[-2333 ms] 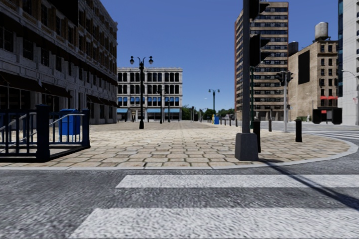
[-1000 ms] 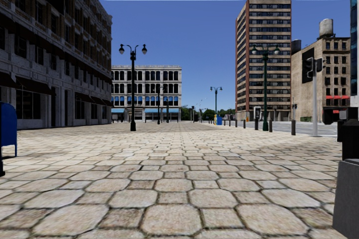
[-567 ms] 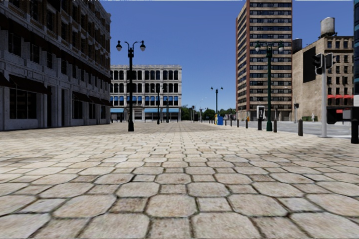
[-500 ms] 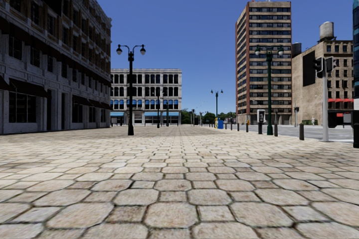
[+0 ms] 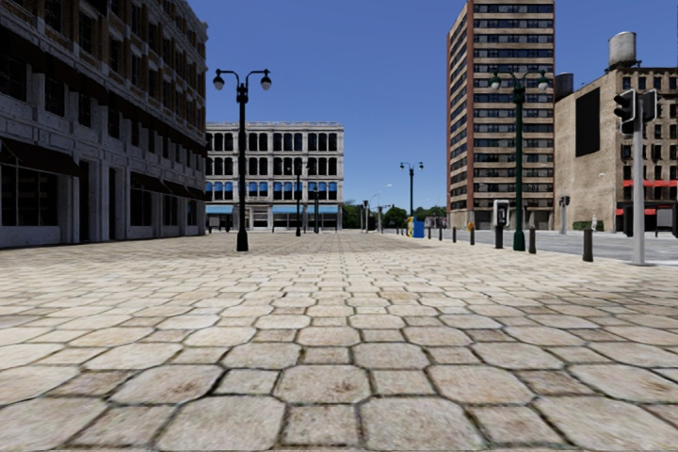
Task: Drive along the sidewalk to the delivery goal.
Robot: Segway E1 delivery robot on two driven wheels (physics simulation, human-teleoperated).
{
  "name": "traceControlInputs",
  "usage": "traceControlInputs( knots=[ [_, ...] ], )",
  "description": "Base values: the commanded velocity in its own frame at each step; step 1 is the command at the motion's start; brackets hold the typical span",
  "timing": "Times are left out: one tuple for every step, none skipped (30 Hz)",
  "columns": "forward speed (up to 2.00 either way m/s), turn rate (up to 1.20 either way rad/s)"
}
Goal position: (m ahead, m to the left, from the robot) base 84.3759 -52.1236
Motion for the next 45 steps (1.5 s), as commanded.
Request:
traceControlInputs(
  knots=[
    [1.26,0.00],
    [1.26,0.00],
    [1.26,0.00],
    [1.26,0.00],
    [1.26,0.00],
    [1.26,0.00],
    [1.26,0.00],
    [1.26,0.00],
    [1.26,0.00],
    [1.26,0.00],
    [1.26,0.00],
    [1.26,0.00],
    [1.26,0.00],
    [1.26,0.00],
    [2.00,0.00],
    [2.00,0.00],
    [2.00,0.00],
    [2.00,0.00],
    [2.00,0.00],
    [2.00,0.00],
    [2.00,0.00],
    [2.00,0.00],
    [2.00,0.00],
    [2.00,0.00],
    [2.00,0.00],
    [2.00,0.00],
    [2.00,0.00],
    [2.00,0.00],
    [2.00,0.00],
    [2.00,0.00],
    [2.00,0.00],
    [2.00,0.00],
    [2.00,0.00],
    [2.00,0.00],
    [2.00,0.00],
    [2.00,0.00],
    [2.00,0.00],
    [2.00,0.00],
    [2.00,0.00],
    [2.00,0.00],
    [2.00,0.00],
    [2.00,0.00],
    [2.00,0.00],
    [2.00,0.00],
    [2.00,0.00]
  ],
)
